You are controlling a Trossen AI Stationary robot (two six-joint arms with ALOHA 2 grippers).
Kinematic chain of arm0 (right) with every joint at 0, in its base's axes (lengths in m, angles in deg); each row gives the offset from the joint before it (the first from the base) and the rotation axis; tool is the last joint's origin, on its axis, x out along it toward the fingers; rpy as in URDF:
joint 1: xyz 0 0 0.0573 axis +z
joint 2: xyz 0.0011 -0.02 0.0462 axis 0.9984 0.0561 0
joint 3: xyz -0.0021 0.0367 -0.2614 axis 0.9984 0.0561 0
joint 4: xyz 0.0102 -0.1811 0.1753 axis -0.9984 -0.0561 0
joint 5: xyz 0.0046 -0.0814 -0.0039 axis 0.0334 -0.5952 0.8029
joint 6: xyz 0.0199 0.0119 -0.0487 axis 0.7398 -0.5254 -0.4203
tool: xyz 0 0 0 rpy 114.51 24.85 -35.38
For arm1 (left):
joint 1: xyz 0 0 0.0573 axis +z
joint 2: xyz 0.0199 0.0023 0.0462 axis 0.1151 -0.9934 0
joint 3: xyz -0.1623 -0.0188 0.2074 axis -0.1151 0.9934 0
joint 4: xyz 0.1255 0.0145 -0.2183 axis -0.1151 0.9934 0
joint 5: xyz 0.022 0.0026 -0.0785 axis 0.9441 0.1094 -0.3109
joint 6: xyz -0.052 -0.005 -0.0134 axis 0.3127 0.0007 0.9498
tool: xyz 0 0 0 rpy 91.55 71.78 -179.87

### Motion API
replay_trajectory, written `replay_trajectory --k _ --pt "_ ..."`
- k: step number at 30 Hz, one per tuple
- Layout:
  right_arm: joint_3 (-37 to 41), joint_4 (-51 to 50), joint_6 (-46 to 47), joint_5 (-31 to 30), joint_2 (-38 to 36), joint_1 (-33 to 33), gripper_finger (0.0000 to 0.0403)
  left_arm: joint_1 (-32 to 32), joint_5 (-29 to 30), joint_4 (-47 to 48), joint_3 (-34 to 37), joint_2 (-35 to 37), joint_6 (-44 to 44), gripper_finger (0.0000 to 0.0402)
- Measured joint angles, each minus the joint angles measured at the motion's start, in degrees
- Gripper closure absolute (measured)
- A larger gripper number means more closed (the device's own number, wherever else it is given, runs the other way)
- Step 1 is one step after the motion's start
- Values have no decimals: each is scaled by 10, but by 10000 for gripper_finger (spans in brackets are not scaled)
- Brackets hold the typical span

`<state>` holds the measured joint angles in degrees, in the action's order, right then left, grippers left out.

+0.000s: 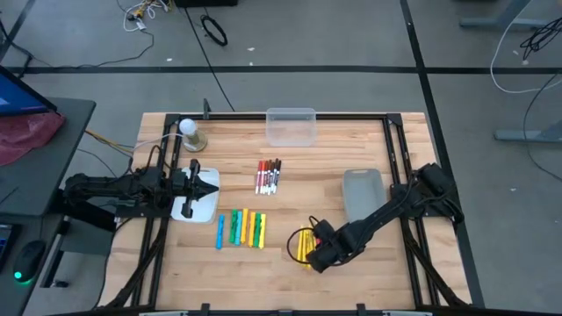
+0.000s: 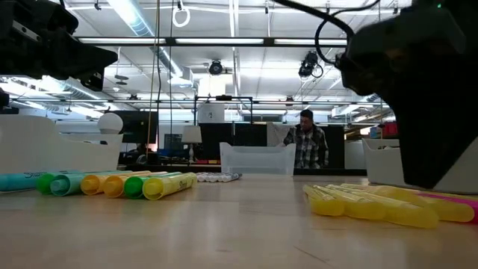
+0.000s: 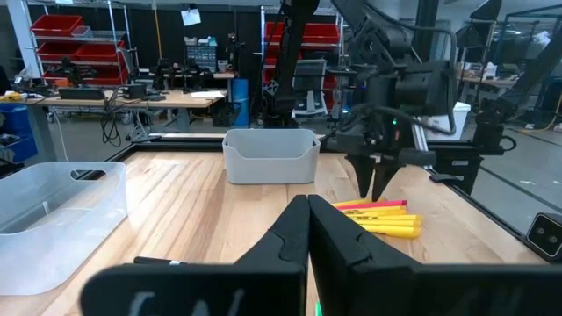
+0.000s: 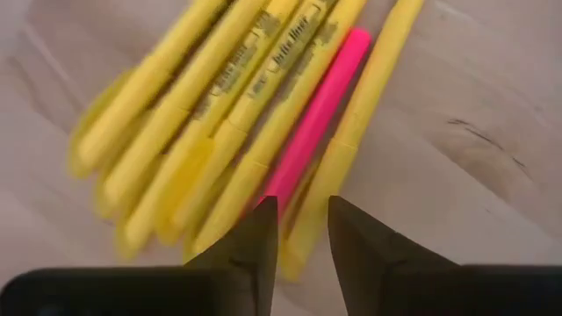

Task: Pick & Place Markers
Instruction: Put the yellow pen into the gray bin

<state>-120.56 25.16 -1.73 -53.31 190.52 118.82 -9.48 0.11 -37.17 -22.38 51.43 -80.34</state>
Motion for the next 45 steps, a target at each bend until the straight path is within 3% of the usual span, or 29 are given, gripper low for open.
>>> replay_trajectory --k 16,24,34,45 --pt "-2 -6 -17 -5 23 0 328 0 0 0 0 0 0 394" --pt "-2 -8 -30 -4 23 0 361 0 0 0 0 0 0 394" --pt "-3 -19 6 -4 22 0 362 0 0 0 0 0 0 394" --pt "-37 -116 45 -19 -13 -7 362 0 0 0 0 0 0 394"
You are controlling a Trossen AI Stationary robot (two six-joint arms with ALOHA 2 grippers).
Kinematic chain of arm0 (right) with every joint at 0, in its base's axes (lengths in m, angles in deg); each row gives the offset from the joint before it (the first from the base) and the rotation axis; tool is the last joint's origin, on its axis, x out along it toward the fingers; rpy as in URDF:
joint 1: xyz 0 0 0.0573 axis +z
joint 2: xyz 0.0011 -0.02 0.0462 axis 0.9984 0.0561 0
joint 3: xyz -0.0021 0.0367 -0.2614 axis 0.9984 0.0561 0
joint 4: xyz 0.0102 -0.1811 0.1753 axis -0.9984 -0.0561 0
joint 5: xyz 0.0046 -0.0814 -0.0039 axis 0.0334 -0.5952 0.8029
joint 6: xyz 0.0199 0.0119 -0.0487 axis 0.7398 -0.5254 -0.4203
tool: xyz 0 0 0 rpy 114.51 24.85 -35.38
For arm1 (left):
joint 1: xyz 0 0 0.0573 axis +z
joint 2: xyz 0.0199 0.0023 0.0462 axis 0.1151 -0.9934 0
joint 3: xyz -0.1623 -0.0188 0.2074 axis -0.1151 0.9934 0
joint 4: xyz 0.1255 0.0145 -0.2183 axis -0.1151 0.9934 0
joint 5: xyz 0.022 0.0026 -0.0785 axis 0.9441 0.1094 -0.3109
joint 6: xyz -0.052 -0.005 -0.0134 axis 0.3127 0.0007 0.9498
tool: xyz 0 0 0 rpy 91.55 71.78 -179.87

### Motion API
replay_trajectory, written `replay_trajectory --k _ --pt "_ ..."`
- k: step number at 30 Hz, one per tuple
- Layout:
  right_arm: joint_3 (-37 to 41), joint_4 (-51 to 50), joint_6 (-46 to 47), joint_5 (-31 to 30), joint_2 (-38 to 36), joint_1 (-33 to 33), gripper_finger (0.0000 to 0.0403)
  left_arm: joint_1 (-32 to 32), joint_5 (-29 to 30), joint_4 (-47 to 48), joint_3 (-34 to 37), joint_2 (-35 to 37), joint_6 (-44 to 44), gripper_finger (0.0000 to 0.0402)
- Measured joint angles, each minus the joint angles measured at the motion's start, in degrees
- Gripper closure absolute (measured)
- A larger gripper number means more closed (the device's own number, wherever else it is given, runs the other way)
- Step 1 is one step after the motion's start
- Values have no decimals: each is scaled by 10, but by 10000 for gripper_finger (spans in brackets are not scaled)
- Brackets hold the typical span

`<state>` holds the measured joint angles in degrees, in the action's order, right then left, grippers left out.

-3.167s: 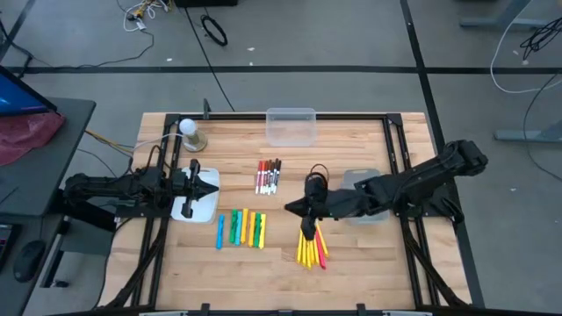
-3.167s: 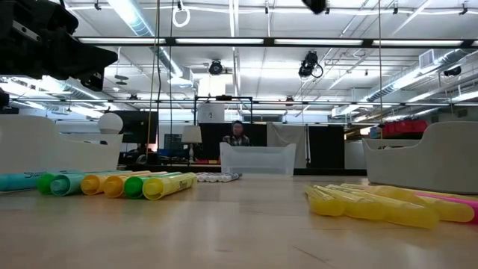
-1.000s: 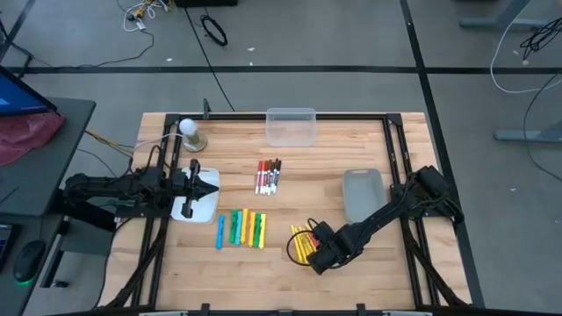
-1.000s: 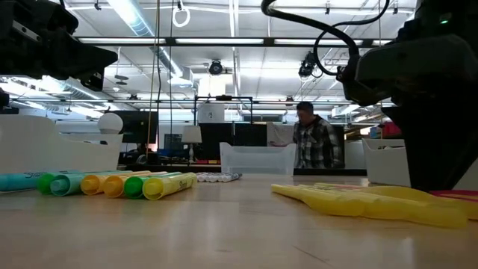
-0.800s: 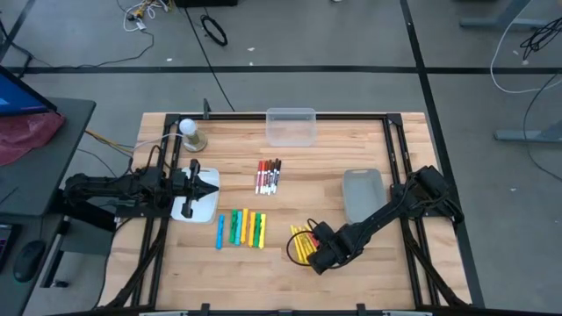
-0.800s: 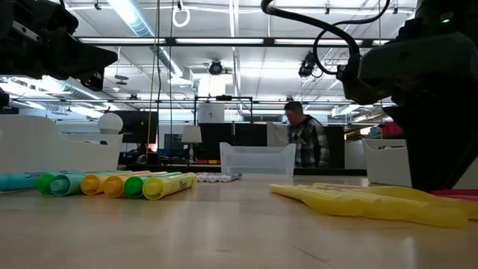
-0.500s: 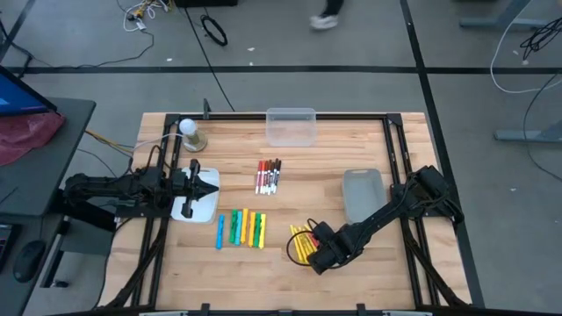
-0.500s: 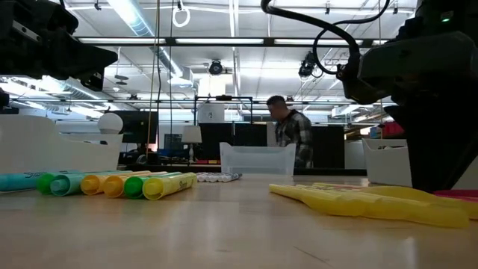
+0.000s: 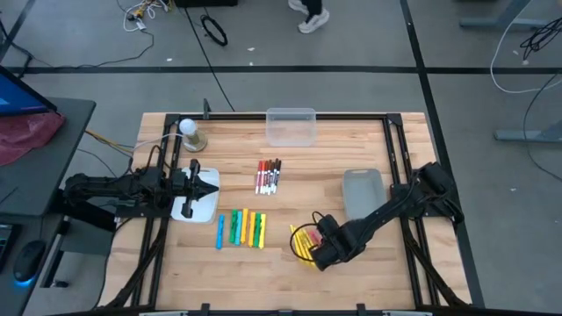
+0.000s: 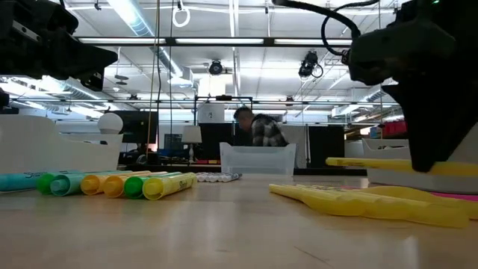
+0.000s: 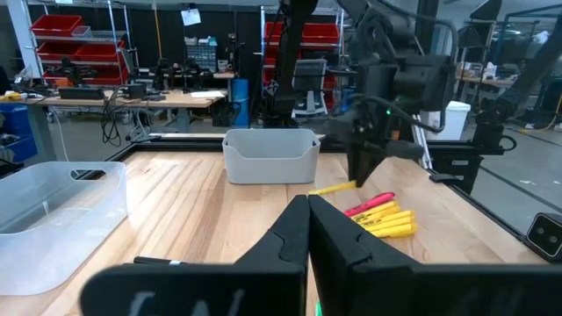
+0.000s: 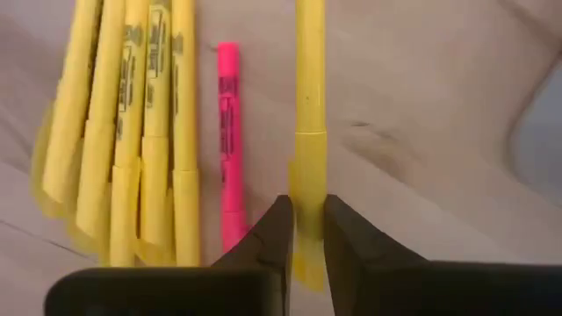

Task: Pick & Place Markers
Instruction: Put the yellow pen into the gray bin

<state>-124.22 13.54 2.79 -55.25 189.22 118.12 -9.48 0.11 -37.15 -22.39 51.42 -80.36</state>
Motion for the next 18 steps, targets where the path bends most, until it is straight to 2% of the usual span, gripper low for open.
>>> replay_trajectory --k 5,10,14,18 --pt "-46 -54 -30 -7 -28 -17 360 0 0 0 0 0 0 394" --pt "-97 -151 -51 -26 -83 -41 360 0 0 0 0 0 0 394" --pt "-99 -249 -42 -21 -143 -69 360 0 0 0 0 0 0 394" --pt "-71 -337 -18 17 -206 -110 359 0 0 0 0 0 0 394"
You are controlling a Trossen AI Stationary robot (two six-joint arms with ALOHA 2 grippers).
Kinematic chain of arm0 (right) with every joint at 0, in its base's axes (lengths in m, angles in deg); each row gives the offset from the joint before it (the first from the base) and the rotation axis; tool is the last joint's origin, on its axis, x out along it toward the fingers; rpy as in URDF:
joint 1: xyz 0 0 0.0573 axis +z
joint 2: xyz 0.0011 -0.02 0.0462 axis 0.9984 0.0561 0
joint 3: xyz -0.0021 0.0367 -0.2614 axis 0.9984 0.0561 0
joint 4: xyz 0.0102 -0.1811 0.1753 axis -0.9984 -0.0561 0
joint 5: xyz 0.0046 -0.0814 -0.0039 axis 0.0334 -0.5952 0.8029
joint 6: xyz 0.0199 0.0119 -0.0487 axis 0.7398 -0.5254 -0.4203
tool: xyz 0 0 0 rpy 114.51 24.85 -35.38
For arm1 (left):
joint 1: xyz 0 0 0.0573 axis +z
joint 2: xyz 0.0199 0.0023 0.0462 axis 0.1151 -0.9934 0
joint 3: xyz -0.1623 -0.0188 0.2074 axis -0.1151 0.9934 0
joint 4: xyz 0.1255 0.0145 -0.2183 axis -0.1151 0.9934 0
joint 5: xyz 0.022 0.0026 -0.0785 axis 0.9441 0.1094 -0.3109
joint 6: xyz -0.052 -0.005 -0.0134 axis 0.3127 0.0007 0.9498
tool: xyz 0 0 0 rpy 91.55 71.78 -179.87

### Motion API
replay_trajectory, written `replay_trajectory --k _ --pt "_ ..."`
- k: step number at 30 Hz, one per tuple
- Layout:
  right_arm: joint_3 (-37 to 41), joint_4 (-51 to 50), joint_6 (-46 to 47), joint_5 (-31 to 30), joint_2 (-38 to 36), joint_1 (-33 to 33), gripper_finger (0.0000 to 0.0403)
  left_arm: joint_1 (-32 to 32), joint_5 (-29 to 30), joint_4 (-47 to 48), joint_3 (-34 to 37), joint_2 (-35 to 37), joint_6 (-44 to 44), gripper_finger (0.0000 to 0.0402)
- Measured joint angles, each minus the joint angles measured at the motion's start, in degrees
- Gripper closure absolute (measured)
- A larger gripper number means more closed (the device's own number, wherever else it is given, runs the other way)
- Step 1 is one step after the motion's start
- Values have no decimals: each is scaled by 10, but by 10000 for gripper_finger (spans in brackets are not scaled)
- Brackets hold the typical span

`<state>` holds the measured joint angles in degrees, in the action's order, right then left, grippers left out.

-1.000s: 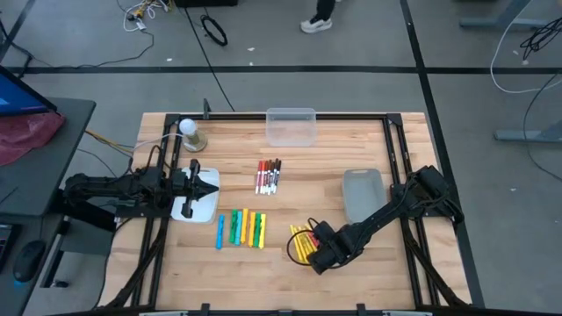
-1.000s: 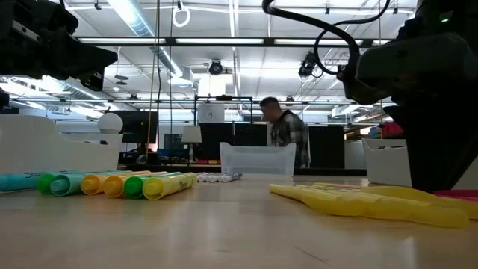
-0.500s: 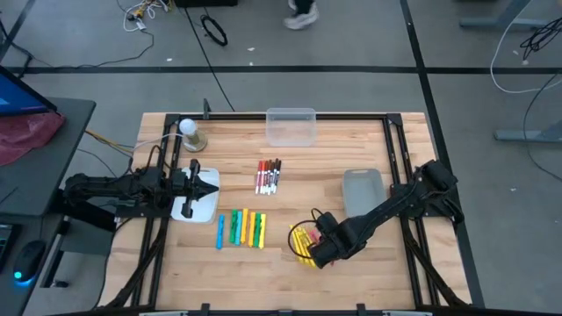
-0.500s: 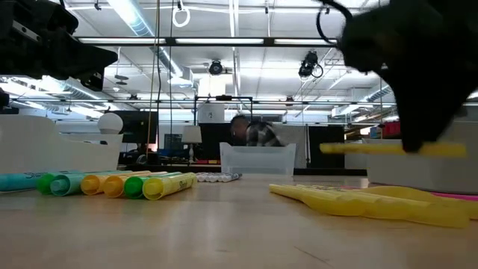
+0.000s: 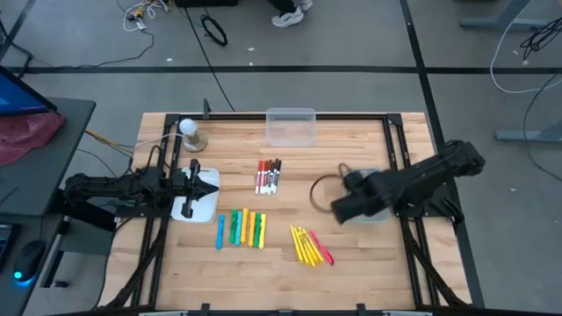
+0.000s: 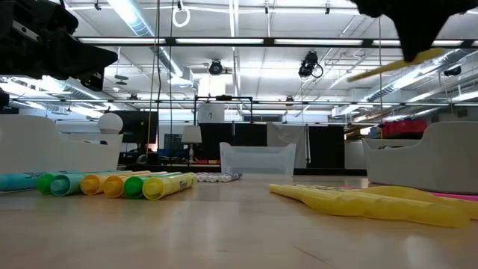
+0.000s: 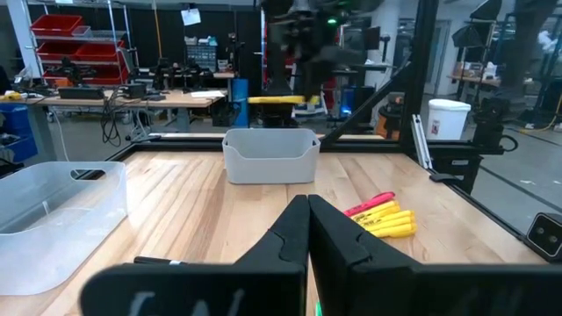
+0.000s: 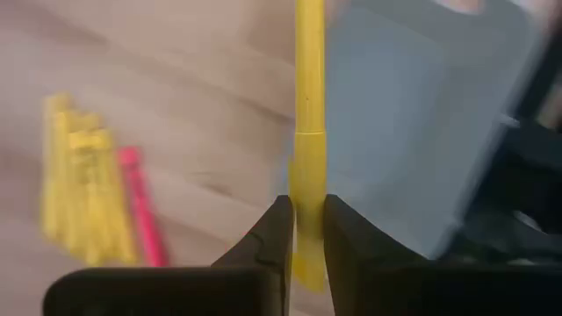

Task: Pick & Place Markers
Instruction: Put the yellow pen into the gray bin, then put the pink marker pen into the white bin

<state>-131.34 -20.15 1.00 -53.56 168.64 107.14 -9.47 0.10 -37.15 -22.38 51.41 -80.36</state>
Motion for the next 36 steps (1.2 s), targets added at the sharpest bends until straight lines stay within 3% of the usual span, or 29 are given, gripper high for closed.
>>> replay_trajectory --k 5,10,14,27,32,36 --pt "124 33 -21 107 -78 -63 359 0 0 0 0 0 0 394" --pt "265 148 -62 202 -124 -124 359 0 0 0 0 0 0 394" --pt "340 253 -86 238 -127 -159 359 0 0 0 0 0 0 394" --pt "449 419 -42 183 -124 -203 349 0 0 0 0 0 14 394" --pt "448 416 -82 120 -128 -203 296 0 0 0 0 0 97 394" --pt "411 390 -118 88 -150 -203 245 0 1 -7 0 0 93 394"
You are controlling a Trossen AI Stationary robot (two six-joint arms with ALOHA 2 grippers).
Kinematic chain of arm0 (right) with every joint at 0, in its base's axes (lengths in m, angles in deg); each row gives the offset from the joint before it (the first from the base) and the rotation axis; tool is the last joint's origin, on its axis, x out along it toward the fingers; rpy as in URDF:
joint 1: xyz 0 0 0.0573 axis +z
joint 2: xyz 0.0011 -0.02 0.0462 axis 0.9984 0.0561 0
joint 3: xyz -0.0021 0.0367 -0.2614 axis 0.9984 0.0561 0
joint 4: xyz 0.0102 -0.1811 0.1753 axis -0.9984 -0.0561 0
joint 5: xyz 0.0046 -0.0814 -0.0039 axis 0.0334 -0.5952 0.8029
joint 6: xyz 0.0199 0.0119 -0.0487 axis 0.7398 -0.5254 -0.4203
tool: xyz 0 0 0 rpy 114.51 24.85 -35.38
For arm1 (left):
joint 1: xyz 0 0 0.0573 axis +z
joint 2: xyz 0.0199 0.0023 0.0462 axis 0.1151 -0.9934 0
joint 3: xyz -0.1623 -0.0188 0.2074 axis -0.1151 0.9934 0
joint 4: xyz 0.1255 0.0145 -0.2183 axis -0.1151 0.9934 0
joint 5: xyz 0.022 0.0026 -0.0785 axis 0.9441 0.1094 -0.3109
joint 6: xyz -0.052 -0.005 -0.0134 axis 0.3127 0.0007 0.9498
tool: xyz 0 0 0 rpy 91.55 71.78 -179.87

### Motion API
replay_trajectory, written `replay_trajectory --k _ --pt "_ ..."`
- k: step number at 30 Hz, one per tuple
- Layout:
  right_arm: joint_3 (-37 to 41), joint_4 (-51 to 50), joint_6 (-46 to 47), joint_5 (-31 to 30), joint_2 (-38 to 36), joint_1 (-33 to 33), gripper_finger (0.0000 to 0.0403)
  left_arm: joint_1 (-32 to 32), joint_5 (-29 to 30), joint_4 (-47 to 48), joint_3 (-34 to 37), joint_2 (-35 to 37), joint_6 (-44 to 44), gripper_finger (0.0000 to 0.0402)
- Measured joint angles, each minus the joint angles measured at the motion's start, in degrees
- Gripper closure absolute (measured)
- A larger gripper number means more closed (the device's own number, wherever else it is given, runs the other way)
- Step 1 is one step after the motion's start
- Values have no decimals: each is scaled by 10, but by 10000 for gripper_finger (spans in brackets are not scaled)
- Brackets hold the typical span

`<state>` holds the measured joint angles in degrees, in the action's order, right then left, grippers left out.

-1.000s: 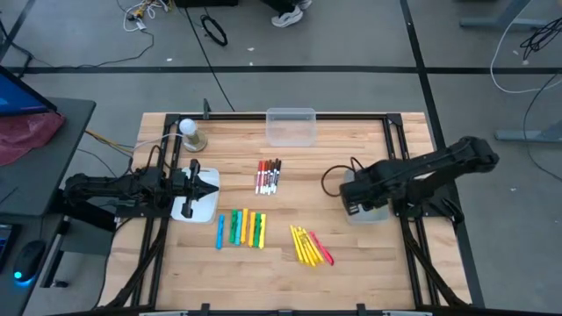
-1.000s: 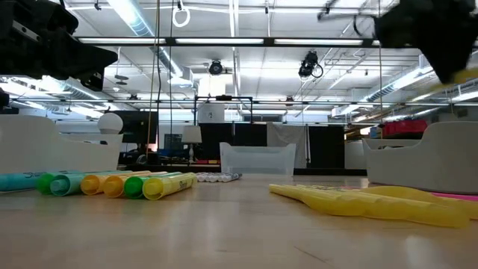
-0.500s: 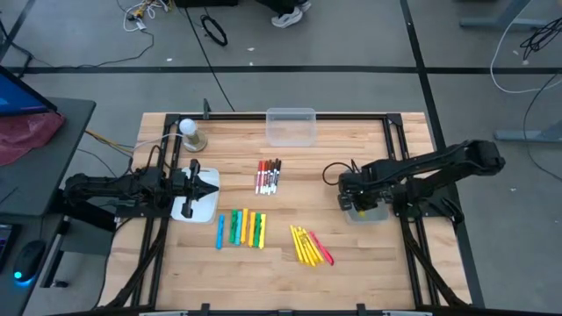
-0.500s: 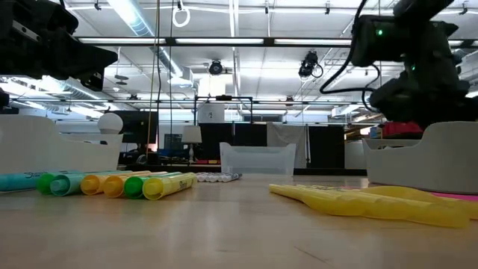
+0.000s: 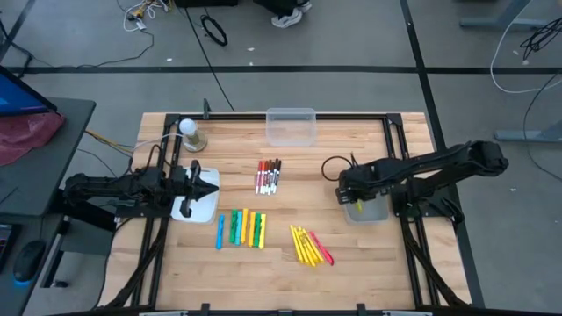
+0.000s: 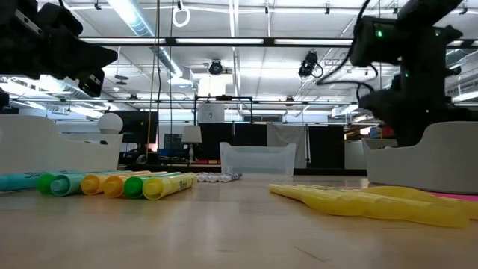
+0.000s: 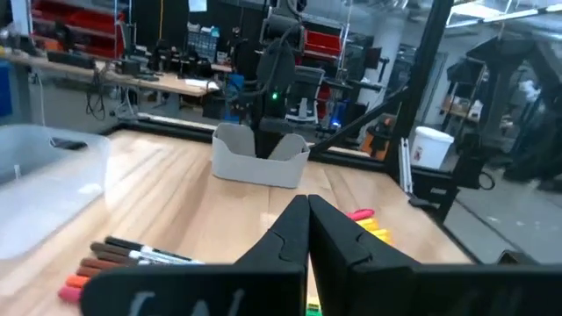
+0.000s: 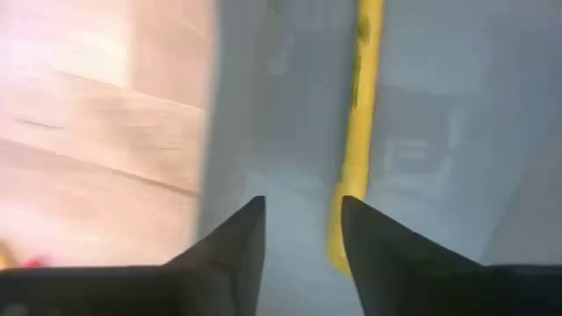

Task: Pick & Place Markers
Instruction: Put the pink marker pen into the white bin

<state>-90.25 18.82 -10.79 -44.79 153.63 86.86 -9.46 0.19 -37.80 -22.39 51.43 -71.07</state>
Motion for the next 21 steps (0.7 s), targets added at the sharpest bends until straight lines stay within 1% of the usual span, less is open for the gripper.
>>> replay_trajectory --k 2,3,7,10,13,15,16,18,20,21 --pt "-28 -42 -10 -21 -14 3 229 0 14 -5 0 0 -29 394" --pt "-44 -63 -14 -38 -22 6 224 0 20 -8 0 0 -29 394" --pt "-107 -131 -23 -117 -50 30 218 0 27 -23 0 0 8 394" --pt "-139 -107 -69 -203 -69 56 222 0 26 -47 0 0 19 394" --pt "-143 -10 -186 -321 -76 79 229 0 40 -107 0 0 -2 394" --pt "-139 77 -295 -400 -74 89 233 0 76 -164 0 0 -12 394" --pt "-134 123 -350 -427 -70 91 234 0 97 -197 0 0 -12 394" --pt "-123 223 -471 -448 -58 91 237 0 130 -249 0 0 -14 394" --pt "-107 334 -583 -443 -45 91 239 0 153 -281 0 0 -18 394" --pt "-97 388 -633 -429 -39 91 239 0 163 -283 0 -1 -18 394"
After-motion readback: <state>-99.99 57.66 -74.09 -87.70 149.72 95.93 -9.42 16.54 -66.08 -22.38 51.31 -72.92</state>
